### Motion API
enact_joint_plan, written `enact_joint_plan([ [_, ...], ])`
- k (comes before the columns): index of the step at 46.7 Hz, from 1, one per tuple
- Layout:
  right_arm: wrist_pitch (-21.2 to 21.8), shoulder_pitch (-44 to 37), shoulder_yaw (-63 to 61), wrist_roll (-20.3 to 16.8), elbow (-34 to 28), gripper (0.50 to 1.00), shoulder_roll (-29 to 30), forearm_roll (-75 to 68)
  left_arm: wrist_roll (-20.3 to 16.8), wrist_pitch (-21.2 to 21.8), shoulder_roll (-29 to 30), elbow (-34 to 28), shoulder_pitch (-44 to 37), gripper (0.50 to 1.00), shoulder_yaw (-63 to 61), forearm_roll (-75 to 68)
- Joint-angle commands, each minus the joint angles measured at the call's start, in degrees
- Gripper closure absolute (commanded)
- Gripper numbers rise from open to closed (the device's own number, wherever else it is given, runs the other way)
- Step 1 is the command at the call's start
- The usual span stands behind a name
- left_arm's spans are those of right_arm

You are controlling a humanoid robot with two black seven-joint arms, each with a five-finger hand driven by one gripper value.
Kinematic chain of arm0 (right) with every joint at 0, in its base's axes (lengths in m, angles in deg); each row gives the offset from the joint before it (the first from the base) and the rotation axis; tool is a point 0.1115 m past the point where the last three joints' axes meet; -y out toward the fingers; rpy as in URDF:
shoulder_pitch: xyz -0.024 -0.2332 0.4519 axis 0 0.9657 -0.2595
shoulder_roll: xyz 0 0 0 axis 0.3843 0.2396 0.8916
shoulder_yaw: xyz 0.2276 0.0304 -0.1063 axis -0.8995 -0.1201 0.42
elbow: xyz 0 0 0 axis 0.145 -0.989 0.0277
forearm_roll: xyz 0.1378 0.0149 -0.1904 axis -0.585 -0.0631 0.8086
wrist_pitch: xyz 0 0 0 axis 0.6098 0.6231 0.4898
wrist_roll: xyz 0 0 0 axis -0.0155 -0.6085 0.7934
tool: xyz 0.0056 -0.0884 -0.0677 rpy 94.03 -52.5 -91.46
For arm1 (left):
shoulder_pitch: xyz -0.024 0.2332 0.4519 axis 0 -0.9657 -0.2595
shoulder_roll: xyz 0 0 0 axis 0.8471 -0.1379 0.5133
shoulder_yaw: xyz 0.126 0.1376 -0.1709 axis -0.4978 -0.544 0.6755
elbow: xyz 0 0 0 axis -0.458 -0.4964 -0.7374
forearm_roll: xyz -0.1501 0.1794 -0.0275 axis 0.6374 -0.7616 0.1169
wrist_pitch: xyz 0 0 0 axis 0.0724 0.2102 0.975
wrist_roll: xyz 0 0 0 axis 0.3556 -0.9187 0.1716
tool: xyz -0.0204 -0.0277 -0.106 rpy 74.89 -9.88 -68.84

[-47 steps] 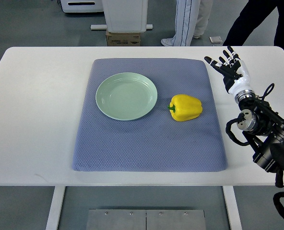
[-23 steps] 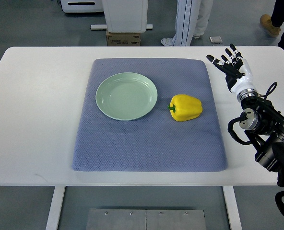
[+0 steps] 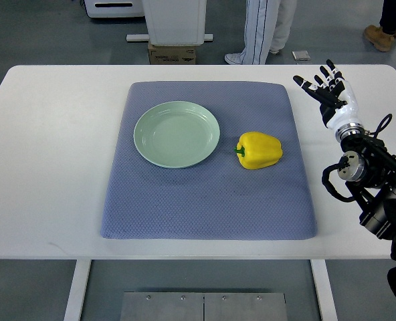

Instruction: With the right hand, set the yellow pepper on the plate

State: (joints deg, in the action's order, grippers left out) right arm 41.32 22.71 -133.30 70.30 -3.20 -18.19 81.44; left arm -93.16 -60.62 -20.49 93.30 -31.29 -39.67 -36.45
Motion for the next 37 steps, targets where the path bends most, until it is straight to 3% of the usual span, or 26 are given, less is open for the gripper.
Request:
enact_joint_plan([
  [1, 0.0, 0.0, 0.0, 0.0, 0.0, 0.500, -0.1, 0.0, 0.0, 0.0, 0.0, -0.1, 0.0, 0.500, 0.0, 0.0],
  [23, 0.1, -1.4, 5.8, 0.2, -0.9, 0.500, -3.4, 0.1, 0.0, 0.0, 0.0, 0.0, 0.0, 0.500, 0.0, 0.0],
  [37, 4.2, -4.4, 19.7, 6.1, -5.4, 0.500, -9.9, 0.6, 0.0, 0.0, 0.0, 0.0, 0.0, 0.500, 0.0, 0.0],
])
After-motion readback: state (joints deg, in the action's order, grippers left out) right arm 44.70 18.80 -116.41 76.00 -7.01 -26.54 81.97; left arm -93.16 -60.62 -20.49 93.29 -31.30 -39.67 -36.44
